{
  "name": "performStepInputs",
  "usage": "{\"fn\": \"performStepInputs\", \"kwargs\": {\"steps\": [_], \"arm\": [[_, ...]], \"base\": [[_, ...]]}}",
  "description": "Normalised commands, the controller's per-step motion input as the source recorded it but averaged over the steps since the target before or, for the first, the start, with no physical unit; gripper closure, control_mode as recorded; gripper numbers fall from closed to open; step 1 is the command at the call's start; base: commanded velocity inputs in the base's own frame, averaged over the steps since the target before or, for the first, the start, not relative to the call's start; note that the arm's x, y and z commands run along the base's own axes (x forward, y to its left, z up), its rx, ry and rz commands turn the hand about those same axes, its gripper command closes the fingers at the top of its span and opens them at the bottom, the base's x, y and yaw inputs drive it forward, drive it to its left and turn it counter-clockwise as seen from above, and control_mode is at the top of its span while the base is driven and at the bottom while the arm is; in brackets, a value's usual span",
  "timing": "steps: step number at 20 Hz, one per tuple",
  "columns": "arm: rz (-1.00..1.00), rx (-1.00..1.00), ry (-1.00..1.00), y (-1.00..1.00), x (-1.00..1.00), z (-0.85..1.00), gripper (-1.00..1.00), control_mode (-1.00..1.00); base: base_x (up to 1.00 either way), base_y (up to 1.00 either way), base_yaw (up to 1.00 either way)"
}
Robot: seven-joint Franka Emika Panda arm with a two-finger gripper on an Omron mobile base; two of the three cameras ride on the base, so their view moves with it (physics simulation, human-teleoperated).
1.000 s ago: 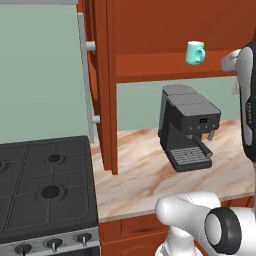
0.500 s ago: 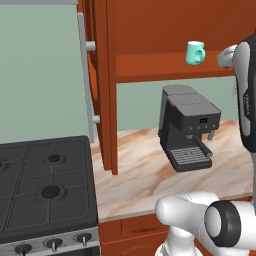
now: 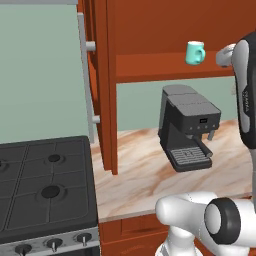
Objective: Open the cabinet directly in front. Then move the wine and the mug to the dining counter with the candle on it.
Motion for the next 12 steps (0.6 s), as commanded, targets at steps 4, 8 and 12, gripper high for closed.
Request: {"fn": "performStepInputs", "kwargs": {"steps": [4,8,12], "arm": [[0.01,0.00,0.00,0.00,0.08,-0.23,-1.00,-1.00],[0.02,0.00,-0.04,0.00,0.14,-0.16,-1.00,-1.00],[0.02,0.00,-0.02,-0.02,0.23,0.00,-1.00,-1.00]], "base": [[0.00,0.00,0.00],[0.00,0.00,0.00],[0.00,0.00,0.00]]}}
